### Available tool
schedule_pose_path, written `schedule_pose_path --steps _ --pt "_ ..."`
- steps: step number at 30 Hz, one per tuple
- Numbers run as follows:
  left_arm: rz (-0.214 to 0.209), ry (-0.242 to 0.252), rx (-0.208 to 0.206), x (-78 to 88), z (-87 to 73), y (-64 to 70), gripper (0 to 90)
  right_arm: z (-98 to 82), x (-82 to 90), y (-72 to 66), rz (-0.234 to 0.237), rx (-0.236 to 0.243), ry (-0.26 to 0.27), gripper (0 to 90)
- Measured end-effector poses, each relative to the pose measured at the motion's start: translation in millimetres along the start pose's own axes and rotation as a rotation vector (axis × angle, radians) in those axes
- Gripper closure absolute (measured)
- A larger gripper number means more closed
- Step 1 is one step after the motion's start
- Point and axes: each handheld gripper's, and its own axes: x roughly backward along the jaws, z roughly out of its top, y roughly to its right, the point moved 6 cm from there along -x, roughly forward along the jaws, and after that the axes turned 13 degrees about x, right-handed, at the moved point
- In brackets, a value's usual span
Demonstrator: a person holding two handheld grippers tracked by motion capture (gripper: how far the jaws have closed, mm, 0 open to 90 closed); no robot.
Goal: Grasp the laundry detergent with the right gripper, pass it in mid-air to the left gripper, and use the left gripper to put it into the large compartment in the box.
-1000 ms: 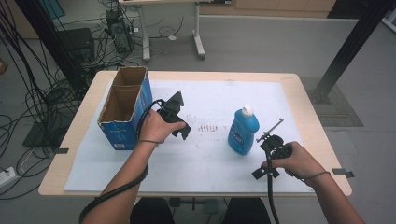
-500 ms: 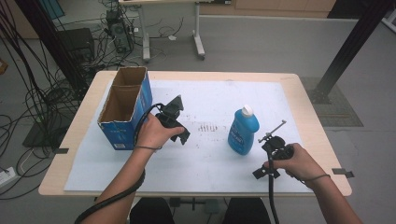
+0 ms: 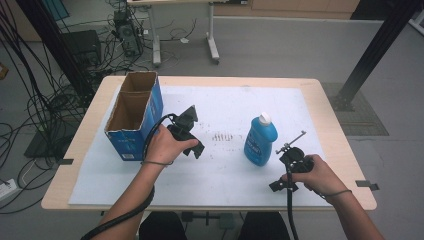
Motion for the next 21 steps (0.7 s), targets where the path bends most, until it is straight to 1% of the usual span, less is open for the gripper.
schedule_pose_path --steps 8,12,21 --pt "-0.013 0.005 -0.004 -0.6 -3.5 2.0 7.3 -1.2 -3.3 0.7 -0.005 -0.005 0.02 8.1" --pt "-0.014 0.003 -0.009 -0.9 -5.5 2.2 7.3 -2.3 -4.9 1.7 -0.017 -0.003 0.032 7.9" --pt "-0.018 0.004 -0.015 -1.3 -7.5 2.9 7.3 -3.5 -7.5 4.3 -0.033 -0.005 0.082 7.9"
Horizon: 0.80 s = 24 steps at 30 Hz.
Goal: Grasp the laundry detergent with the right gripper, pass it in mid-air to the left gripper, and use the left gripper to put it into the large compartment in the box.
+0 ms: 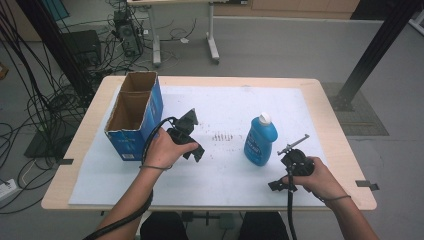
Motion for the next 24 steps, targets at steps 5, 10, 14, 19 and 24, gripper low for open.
schedule_pose_path --steps 5,10,14,19,24 --pt "-0.003 0.008 -0.002 2.0 0.4 1.3 7.3 0.2 -1.4 1.1 -0.014 0.014 0.026 7.9" --pt "-0.009 0.011 -0.004 2.4 0.7 2.5 7.3 -0.3 -2.1 2.7 -0.024 0.014 0.062 7.9" --pt "-0.01 0.012 -0.006 1.5 0.6 2.4 7.4 -1.0 -4.2 3.1 -0.025 0.01 0.084 7.9" --pt "-0.011 0.008 -0.006 -0.7 -0.9 2.7 7.4 -1.5 -6.6 4.1 -0.028 0.004 0.11 7.9" --pt "-0.011 0.008 -0.003 -2.2 -2.1 1.6 7.5 -1.1 -6.2 6.0 -0.042 0.009 0.153 7.9"
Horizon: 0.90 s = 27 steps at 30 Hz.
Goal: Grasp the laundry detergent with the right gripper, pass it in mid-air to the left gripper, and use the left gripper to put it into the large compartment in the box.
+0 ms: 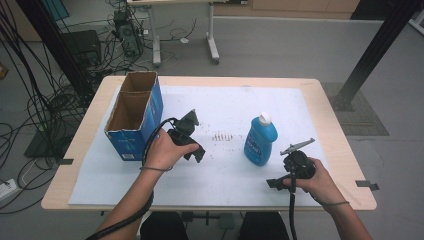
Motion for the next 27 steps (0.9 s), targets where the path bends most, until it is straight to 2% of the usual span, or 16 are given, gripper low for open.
schedule_pose_path --steps 7,15,27 --pt "0.0 -0.005 -0.003 -2.1 -2.5 -0.1 7.5 0.5 0.8 2.9 -0.028 -0.003 0.041 7.9" --pt "0.002 -0.005 -0.002 -3.8 -5.3 -0.9 7.5 2.8 1.2 3.2 -0.033 0.005 0.107 7.7" --pt "0.002 -0.007 0.003 -4.7 -9.4 -2.4 7.5 2.5 -0.6 2.2 -0.036 0.001 0.161 7.7"
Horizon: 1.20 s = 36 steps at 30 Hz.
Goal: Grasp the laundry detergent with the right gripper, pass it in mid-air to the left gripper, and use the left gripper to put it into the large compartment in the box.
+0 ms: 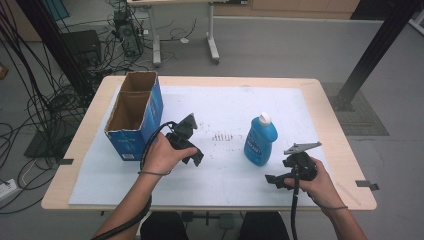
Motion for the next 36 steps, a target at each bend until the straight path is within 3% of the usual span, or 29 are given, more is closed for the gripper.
schedule_pose_path --steps 10,36 --pt "-0.001 0.002 -0.004 0.3 -1.7 0.6 7.5 0.4 0.9 1.2 -0.013 -0.018 0.079 7.7" --pt "-0.004 0.006 -0.009 2.4 -4.9 2.5 7.5 4.7 -0.1 -0.1 -0.022 -0.02 0.209 7.2"
